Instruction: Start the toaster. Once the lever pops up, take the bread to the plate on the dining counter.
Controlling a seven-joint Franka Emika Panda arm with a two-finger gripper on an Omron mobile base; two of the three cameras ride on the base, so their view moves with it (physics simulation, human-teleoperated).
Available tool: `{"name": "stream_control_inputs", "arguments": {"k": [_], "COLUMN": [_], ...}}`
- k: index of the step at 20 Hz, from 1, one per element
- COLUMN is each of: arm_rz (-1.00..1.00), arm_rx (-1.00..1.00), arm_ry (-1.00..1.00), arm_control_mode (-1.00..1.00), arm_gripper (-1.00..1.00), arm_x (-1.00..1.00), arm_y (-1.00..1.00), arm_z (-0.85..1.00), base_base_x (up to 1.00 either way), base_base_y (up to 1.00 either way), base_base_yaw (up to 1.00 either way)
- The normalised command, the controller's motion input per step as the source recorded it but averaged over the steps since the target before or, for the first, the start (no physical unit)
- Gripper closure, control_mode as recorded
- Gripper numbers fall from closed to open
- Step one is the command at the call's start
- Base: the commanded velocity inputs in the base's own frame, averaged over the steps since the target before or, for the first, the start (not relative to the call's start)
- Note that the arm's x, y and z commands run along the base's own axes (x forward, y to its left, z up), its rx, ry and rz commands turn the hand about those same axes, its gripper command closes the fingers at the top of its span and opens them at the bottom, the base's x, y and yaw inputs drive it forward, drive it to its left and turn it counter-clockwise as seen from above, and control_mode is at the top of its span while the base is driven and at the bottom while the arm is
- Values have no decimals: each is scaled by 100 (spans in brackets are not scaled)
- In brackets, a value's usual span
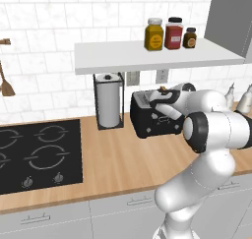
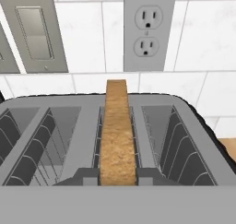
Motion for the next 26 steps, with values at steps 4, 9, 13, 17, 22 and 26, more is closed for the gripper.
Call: {"name": "stream_control_inputs", "arguments": {"k": [4, 9, 13, 17, 22, 26], "arm_rz": [0, 0, 0, 0, 0, 0], "arm_rx": [0, 0, 0, 0, 0, 0], "arm_ry": [0, 0, 0, 0, 0, 0], "arm_control_mode": [-100, -100, -100, -100, -100, -100], "arm_gripper": [100, 100, 100, 100, 100, 100], "arm_x": [0, 0, 0, 0, 0, -7], "arm_y": [0, 0, 0, 0, 0, 0], "arm_z": [0, 0, 3, 6, 20, 32], "base_base_x": [0, 0, 0, 0, 0, 0], "base_base_y": [0, 0, 0, 0, 0, 0], "base_base_yaw": [0, 0, 0, 0, 0, 0]}}
